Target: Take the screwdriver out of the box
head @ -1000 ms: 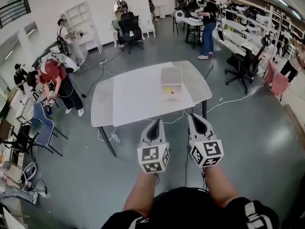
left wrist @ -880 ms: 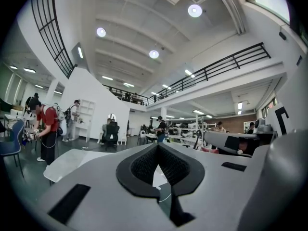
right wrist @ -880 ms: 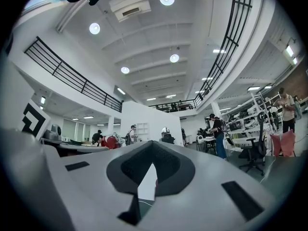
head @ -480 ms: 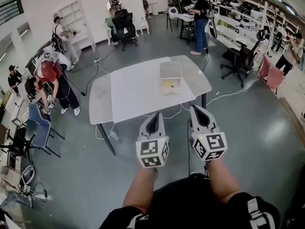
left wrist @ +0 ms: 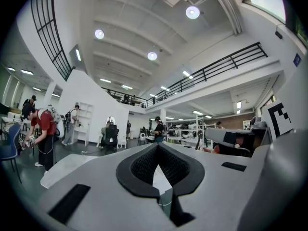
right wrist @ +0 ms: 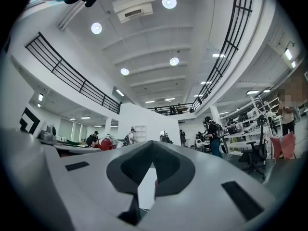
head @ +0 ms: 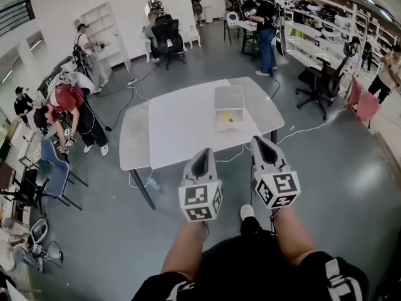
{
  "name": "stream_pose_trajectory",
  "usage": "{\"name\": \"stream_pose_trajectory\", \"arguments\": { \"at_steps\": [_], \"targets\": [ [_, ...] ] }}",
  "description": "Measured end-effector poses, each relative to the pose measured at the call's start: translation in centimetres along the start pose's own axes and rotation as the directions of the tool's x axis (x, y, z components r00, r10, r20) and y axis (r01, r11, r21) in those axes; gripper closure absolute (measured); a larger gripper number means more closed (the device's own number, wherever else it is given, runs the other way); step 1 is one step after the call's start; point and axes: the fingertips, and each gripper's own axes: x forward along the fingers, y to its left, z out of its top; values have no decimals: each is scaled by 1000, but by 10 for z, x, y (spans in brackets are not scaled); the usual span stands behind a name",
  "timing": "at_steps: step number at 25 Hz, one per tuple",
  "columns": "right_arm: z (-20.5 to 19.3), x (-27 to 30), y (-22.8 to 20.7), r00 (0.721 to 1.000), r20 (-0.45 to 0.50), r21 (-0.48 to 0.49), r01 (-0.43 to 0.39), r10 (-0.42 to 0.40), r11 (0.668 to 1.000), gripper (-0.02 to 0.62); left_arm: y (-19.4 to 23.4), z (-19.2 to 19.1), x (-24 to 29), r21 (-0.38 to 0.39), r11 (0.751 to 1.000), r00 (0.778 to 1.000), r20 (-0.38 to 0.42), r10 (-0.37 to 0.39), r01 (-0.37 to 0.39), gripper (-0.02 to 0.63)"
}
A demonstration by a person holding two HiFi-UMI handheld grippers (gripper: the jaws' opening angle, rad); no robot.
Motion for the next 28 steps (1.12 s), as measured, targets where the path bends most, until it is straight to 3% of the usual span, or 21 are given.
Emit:
{"name": "stream_pose_trajectory", "arguments": {
  "at_steps": [14, 17, 28],
  "targets": [
    [-40, 127, -79, 999, -38, 68, -32, 35, 997, 584, 16, -2, 142, 23, 1000, 1000, -24, 17, -17, 594],
    [-44, 152, -96, 997, -56, 68, -46, 50, 997, 584, 17, 0, 172, -4, 1000, 999, -30, 16, -17, 594],
    [-65, 237, -169, 987, -103, 88, -114, 123, 989, 584, 14, -3, 279, 4, 997, 995, -57, 80, -79, 594]
  ]
}}
